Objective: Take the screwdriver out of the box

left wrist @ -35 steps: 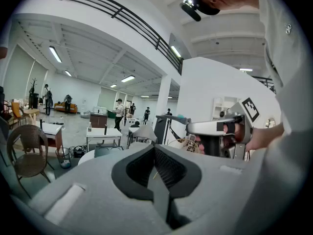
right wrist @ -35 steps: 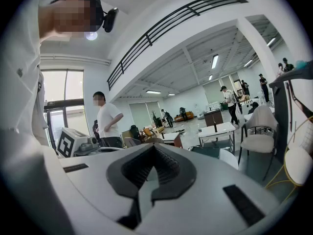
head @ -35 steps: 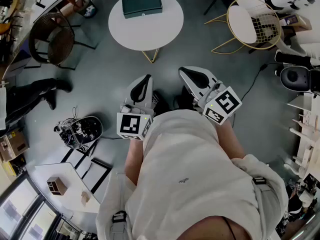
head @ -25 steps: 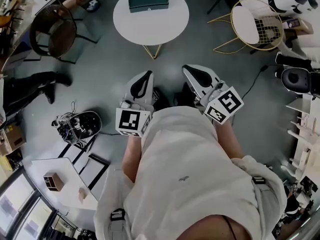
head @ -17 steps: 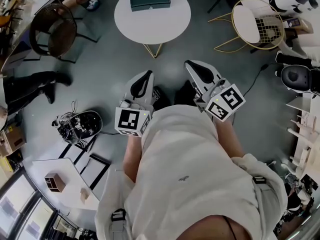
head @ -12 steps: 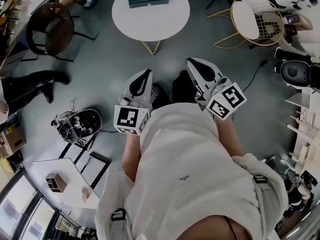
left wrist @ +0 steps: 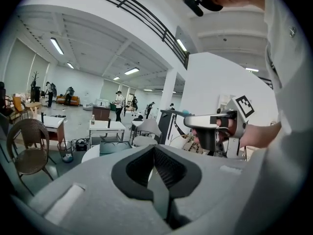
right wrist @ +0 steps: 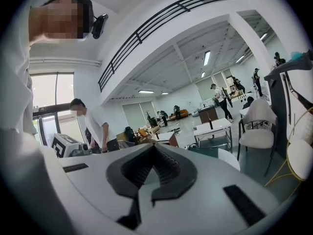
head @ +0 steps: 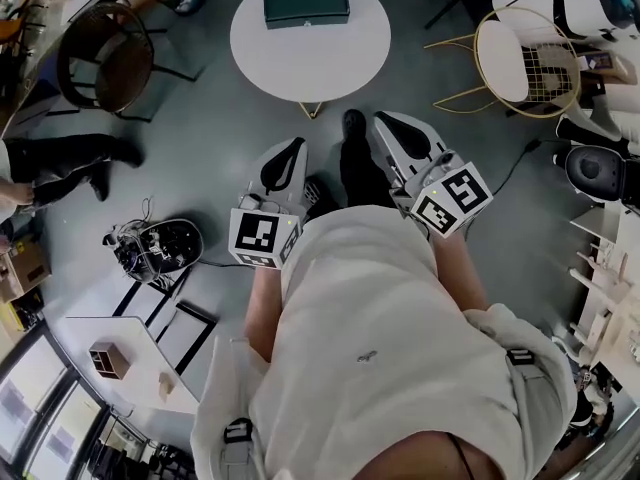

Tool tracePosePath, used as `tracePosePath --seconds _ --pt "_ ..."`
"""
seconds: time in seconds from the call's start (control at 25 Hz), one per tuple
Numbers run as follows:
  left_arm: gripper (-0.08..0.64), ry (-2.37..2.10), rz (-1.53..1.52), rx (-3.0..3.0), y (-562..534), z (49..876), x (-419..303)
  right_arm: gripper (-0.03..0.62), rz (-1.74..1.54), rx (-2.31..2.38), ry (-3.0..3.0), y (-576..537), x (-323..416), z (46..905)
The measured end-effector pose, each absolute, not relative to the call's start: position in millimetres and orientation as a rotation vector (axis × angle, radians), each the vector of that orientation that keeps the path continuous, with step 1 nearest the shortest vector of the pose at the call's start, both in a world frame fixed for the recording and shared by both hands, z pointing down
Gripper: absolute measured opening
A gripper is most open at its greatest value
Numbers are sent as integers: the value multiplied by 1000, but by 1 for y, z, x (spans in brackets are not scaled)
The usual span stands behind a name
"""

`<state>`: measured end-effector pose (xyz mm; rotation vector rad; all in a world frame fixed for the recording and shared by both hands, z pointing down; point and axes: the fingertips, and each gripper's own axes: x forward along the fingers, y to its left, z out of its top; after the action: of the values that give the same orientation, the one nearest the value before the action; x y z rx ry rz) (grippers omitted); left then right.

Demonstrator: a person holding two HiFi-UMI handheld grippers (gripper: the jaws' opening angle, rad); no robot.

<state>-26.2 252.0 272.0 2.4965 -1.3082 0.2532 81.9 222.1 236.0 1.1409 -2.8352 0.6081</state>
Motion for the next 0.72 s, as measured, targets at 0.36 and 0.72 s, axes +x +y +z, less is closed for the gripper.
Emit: tracePosePath --seconds 0.36,0.72 --pt "11 -1382 254 2445 161 260 0 6 578 1036 -2920 115 100 220" --pt "11 -1430 211 2332 94 266 35 6 612 870 -2948 38 121 230"
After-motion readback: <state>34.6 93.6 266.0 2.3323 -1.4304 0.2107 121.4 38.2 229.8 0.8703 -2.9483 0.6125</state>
